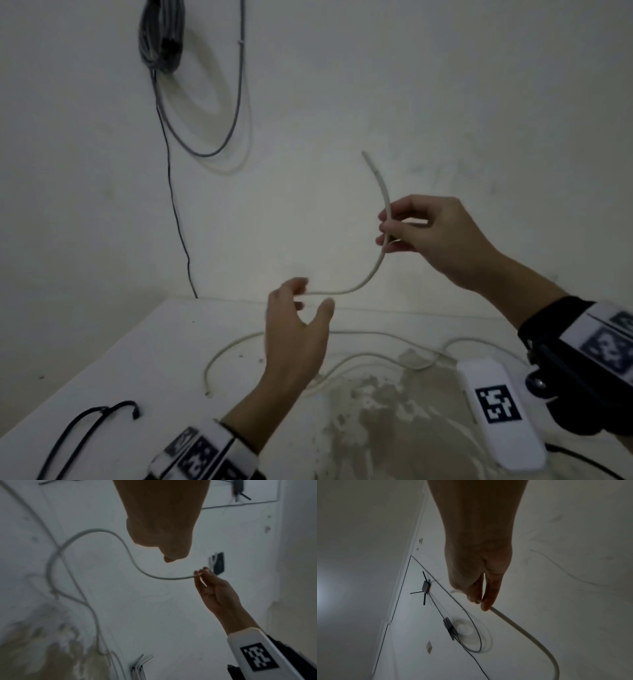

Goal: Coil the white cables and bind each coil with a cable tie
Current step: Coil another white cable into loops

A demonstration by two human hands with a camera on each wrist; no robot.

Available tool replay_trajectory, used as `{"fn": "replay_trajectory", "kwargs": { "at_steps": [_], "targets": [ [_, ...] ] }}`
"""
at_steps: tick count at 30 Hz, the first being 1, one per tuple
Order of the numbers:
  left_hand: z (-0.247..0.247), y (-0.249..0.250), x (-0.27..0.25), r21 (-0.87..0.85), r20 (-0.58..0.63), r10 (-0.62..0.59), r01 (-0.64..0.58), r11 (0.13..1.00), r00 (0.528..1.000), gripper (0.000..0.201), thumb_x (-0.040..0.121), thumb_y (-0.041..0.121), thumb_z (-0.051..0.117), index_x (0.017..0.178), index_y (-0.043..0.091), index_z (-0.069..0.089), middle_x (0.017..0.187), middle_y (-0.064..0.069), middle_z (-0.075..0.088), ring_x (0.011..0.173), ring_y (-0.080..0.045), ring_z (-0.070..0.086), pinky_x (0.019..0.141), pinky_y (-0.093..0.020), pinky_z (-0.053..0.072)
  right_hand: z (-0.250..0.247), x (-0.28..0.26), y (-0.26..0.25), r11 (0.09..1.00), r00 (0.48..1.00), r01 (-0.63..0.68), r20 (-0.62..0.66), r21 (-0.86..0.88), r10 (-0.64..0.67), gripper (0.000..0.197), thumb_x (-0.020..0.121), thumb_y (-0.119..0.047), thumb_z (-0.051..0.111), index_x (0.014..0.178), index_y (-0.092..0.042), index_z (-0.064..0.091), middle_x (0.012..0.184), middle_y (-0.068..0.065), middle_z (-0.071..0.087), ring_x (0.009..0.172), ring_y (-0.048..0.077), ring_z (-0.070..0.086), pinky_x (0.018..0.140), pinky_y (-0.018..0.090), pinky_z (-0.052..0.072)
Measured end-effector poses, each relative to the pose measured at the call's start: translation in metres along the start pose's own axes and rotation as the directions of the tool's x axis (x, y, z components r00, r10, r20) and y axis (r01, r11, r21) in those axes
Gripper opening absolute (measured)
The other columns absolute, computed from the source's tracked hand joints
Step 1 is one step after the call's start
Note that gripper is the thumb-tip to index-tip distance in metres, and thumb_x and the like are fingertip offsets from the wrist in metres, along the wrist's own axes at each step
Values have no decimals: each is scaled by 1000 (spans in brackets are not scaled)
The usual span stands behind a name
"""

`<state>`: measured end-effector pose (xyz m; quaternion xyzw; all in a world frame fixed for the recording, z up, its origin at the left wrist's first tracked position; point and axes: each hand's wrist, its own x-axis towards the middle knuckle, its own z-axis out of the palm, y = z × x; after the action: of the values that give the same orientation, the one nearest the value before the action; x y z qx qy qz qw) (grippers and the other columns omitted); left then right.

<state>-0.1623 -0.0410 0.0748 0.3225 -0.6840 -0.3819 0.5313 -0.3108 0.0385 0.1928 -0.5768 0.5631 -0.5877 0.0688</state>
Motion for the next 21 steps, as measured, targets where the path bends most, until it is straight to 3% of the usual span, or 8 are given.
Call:
{"fn": "replay_trajectory", "kwargs": {
  "at_steps": [2,3,6,8,10,13,16,21],
  "targets": [
    [13,24,2,-141,-2,56,-56,988,998,36,88,32,59,121,30,44,124,7,45,103,-3,48,83,-23,44,-2,-11,1,996,997,16,74,-84,-10,10,84,0,64,86,-8,69,76,10,68,69,17,70,68,24,57],
    [17,36,3,-158,-46,105,-111,981,993,44,87,31,60,126,28,40,127,7,40,106,-3,46,89,-25,43,-2,-15,2,990,993,25,116,-137,-9,12,85,-1,63,88,-11,70,75,9,69,69,14,69,68,22,56],
    [22,60,13,111,-150,420,-407,907,895,70,84,24,63,143,25,25,146,0,23,126,-10,22,104,-32,18,-3,-22,3,975,978,24,209,-219,23,17,89,-7,59,92,-18,72,71,3,68,66,9,63,68,24,55],
    [18,69,20,448,-1,616,-551,704,787,52,88,28,49,138,30,36,145,4,35,128,-13,22,96,-37,11,-6,-24,1,972,972,16,232,-234,39,19,92,-7,55,94,-15,73,67,-1,62,60,5,57,63,21,53],
    [13,71,26,566,243,631,-636,524,737,32,96,26,36,123,29,53,115,7,56,116,-16,42,93,-40,12,-9,-23,-2,966,973,28,227,-256,32,18,92,-7,54,93,-9,72,64,-1,57,54,4,51,57,18,47],
    [5,69,34,413,428,559,-704,578,710,28,100,18,35,119,13,55,91,1,51,86,-17,45,84,-32,35,-11,-20,-6,962,986,53,164,-268,-8,12,88,-16,62,86,-8,70,61,-5,58,50,1,50,53,15,42],
    [-6,67,43,329,310,638,-709,624,705,19,97,8,41,99,5,60,86,-9,60,74,-19,47,65,-28,39,-11,-16,-7,970,991,23,135,-243,11,17,84,-23,67,84,-7,62,54,1,56,46,6,48,47,18,41],
    [-35,64,64,337,56,575,-557,759,816,18,96,9,43,85,8,57,65,6,47,59,-8,41,58,-9,33,-19,-16,-7,971,978,14,204,-238,36,16,87,-19,63,77,-7,63,54,6,54,47,12,44,47,22,39]
  ]
}}
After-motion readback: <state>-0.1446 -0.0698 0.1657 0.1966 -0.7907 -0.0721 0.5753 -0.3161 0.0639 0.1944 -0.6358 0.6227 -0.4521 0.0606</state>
